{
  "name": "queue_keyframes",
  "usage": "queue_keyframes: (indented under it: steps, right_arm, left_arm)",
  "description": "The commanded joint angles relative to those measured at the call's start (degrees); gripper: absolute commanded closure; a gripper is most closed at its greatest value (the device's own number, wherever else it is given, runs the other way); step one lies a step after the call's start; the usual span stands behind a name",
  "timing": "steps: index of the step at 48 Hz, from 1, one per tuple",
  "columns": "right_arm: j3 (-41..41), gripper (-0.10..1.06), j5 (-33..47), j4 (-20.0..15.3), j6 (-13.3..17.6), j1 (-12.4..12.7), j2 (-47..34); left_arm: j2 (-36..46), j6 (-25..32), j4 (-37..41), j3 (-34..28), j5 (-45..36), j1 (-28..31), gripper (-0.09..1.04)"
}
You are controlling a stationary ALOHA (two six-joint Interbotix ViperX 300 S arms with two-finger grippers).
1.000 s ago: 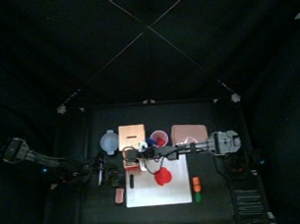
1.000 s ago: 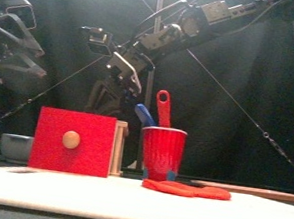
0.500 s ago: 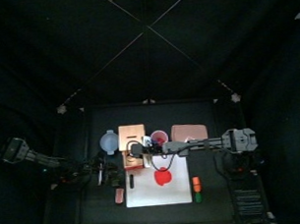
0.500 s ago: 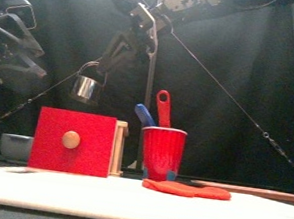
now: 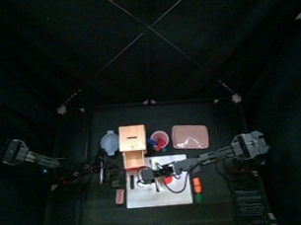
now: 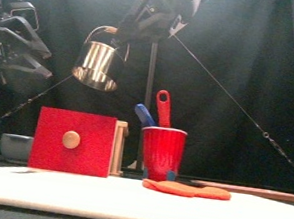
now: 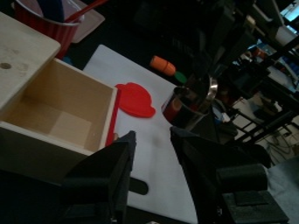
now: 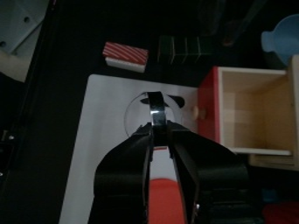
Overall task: Get the cutter from the drawer then cut the dough then place the extra dough in the bowl
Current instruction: Place the cutter on the board
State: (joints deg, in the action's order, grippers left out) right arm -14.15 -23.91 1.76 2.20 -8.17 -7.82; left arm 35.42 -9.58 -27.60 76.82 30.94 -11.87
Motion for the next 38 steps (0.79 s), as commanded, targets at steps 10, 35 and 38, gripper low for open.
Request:
queue_keyframes:
  steps: [10,35,38]
  right_arm:
    - [-2.2,0.42,3.3,-4.6,-0.1,0.2,-1.8]
    - [-3.7,0.17,7.9,-7.3,-0.4,1.0,-2.4]
    - [-3.3,0.17,7.9,-6.7,-0.4,1.1,-1.1]
  left_arm:
    - [0.1,0.1,-0.6,-1.7,0.2,1.4,0.17]
    - [0.1,0.3,-0.5,-3.0,0.8,4.9,0.17]
    - [0.5,0.5,-0.4,-4.6,1.3,6.9,0.17]
